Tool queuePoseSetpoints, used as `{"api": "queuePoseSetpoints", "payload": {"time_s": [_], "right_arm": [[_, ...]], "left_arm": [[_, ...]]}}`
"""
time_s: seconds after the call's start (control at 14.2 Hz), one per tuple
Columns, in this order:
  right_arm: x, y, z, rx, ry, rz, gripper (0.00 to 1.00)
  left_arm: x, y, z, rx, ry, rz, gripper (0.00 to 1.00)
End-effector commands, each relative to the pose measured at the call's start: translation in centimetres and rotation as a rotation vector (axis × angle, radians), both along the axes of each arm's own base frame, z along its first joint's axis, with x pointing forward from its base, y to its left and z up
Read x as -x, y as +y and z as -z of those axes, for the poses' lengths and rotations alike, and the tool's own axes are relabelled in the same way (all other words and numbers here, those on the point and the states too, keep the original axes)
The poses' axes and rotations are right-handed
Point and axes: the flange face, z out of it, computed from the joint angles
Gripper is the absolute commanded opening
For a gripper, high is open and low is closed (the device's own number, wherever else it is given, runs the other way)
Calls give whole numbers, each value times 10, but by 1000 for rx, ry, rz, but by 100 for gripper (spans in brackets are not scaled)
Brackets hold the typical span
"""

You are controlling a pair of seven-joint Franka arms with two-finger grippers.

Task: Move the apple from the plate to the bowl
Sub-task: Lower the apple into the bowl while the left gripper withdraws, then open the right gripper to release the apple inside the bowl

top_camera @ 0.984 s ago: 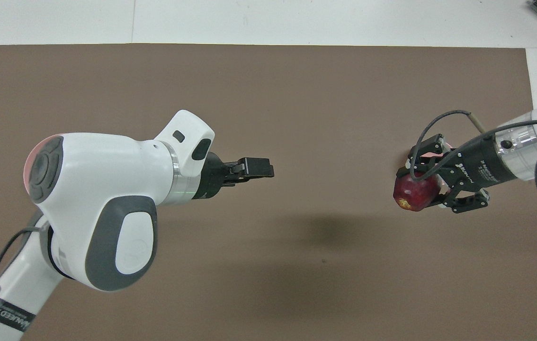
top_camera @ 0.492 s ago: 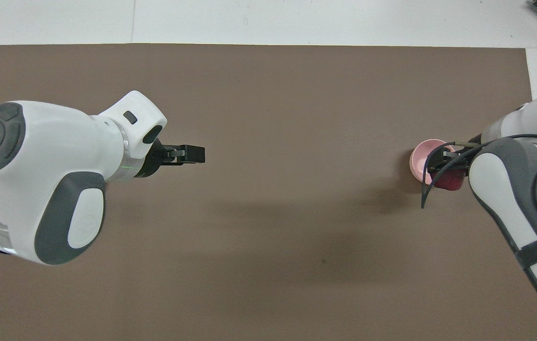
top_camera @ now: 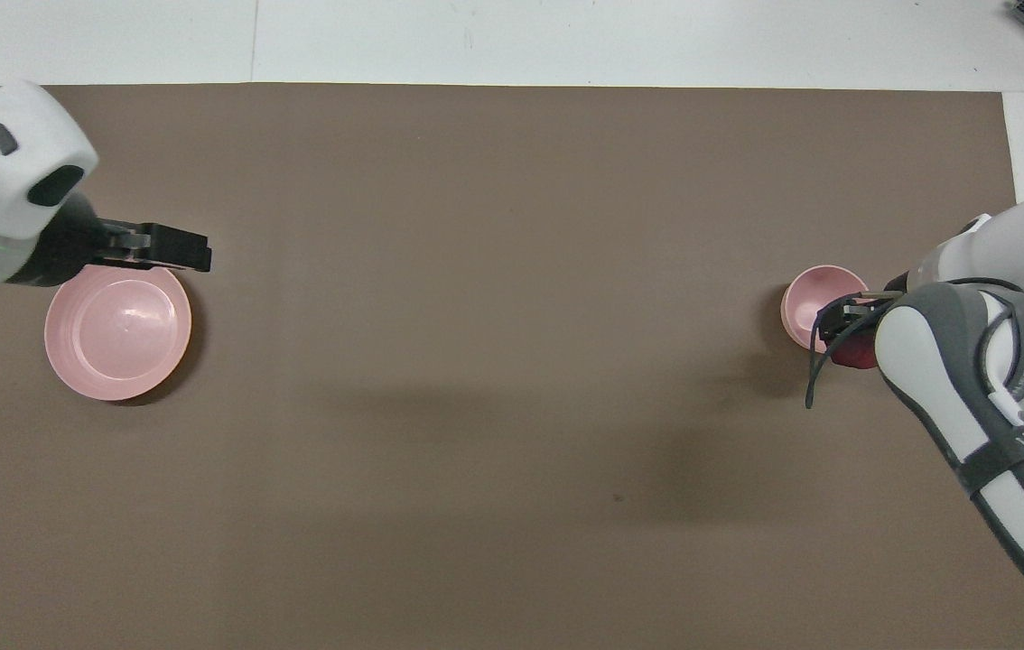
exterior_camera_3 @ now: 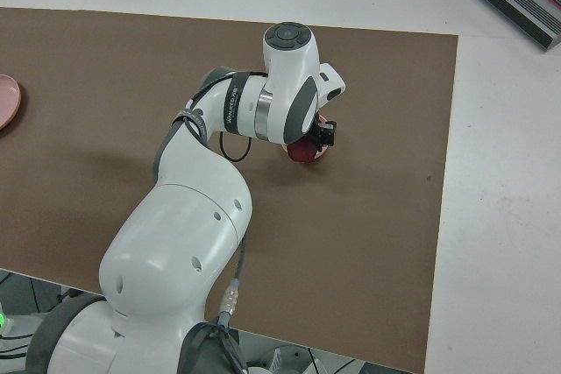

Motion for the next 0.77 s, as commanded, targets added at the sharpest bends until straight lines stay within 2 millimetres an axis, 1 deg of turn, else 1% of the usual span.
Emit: {"api": "queuePoseSetpoints", "payload": {"time_s": [0.0, 0.07, 0.14, 0.21, 0.28, 0.35, 0.42, 0.49, 0.7], "right_arm": [[-2, -3, 6, 18, -17, -28, 0], [-2, -1, 6, 19, -20, -29, 0], [-3, -1, 6, 19, -22, -28, 0], [-4, -1, 11, 21, -23, -29, 0], [-5, 0, 13, 21, -23, -29, 0], [-5, 2, 14, 22, -22, -31, 0], [-6, 4, 14, 23, -23, -19, 0], [-8, 6, 13, 24, -25, -13, 0], [-15, 5, 9, 26, -21, -15, 0]], "left_arm": [[8, 33, -34, -40, 53, 25, 100], [11, 45, -39, -43, 69, 28, 100], [15, 53, -46, -50, 84, 32, 100], [19, 57, -56, -89, 96, 34, 100], [24, 52, -67, -121, 98, 47, 100], [27, 43, -72, -134, 97, 64, 100], [28, 43, -72, -135, 102, 64, 100], [30, 48, -71, -135, 124, 57, 100], [39, 51, -80, -129, 110, 45, 100]]}}
